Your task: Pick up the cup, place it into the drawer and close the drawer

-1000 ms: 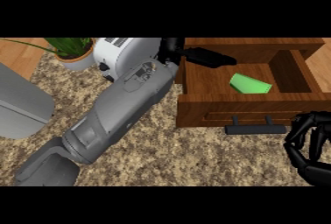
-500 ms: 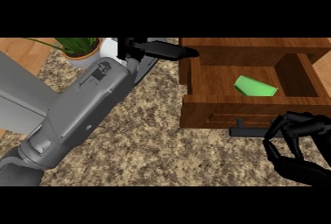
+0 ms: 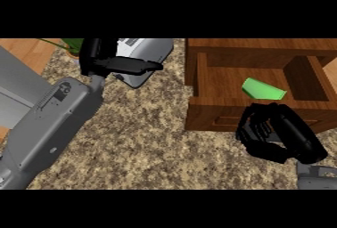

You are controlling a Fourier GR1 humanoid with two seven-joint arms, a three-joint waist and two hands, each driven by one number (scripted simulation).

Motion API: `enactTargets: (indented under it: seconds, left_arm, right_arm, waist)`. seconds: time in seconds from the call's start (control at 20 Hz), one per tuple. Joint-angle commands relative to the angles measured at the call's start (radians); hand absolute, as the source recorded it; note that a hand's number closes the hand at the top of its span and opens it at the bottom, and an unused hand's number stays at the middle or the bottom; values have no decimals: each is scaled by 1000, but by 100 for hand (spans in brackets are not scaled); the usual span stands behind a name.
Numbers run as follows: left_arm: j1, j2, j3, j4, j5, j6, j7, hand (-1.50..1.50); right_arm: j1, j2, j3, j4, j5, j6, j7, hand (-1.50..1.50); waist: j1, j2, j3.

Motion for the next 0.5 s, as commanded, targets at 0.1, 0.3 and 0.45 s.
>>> enactTargets:
  seconds: [0.1,0.3,0.45]
  left_arm:
    - [167,69,37,-122,23,-56,-26,-150]
    - [241,124,70,-178,28,-96,-24,-150]
    - [311,176,119,-237,45,-138,-7,-150]
  right_arm:
    - [-91,-15,113,236,265,-114,-56,150]
    - [-213,51,159,468,383,-225,-84,150]
    - [-289,96,146,639,411,-286,-117,150]
  waist:
    - [13,4,0]
    - [13,7,1]
    - [-2,6,1]
